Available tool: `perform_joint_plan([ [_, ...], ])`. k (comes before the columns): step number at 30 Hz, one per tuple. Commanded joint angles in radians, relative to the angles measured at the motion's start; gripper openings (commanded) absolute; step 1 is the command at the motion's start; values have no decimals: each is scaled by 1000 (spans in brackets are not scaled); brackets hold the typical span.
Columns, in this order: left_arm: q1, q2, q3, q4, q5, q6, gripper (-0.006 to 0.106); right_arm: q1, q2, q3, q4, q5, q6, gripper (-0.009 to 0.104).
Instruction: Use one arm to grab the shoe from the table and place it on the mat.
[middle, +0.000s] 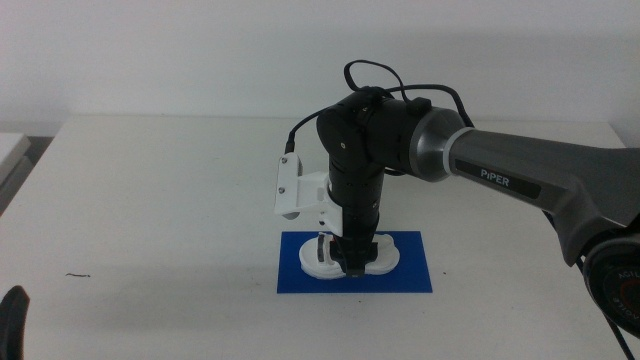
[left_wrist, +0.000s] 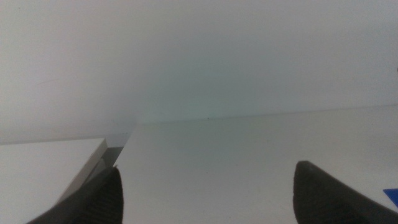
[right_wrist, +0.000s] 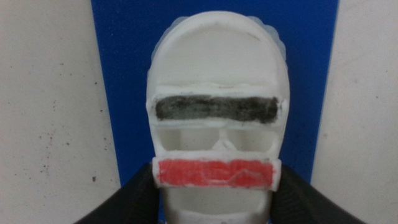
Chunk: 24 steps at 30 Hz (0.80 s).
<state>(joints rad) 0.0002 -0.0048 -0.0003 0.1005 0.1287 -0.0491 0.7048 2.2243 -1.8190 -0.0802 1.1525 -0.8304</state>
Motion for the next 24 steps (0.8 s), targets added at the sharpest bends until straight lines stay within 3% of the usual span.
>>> perform_joint_plan([
  [1, 0, 5, 0, -4, -13, -1, 94, 0, 10, -5, 0, -2, -10, 16],
  [6, 0, 5, 0, -4, -13, -1, 94, 0, 15, -5, 5, -22, 5, 51],
  [9, 0, 5, 0, -4, -13, -1, 94, -4, -22, -5, 5, -23, 57, 63],
  [12, 0, 5, 0, -4, -13, -1, 94, -26, -156, 49, -10, -57, 200, 64],
  [17, 0, 5, 0, -4, -13, -1, 94, -110, -548, 331, -97, -221, 745, 63],
  [24, 0, 5, 0, -4, -13, -1, 94, -328, -1154, 898, -83, -573, 947, 61],
])
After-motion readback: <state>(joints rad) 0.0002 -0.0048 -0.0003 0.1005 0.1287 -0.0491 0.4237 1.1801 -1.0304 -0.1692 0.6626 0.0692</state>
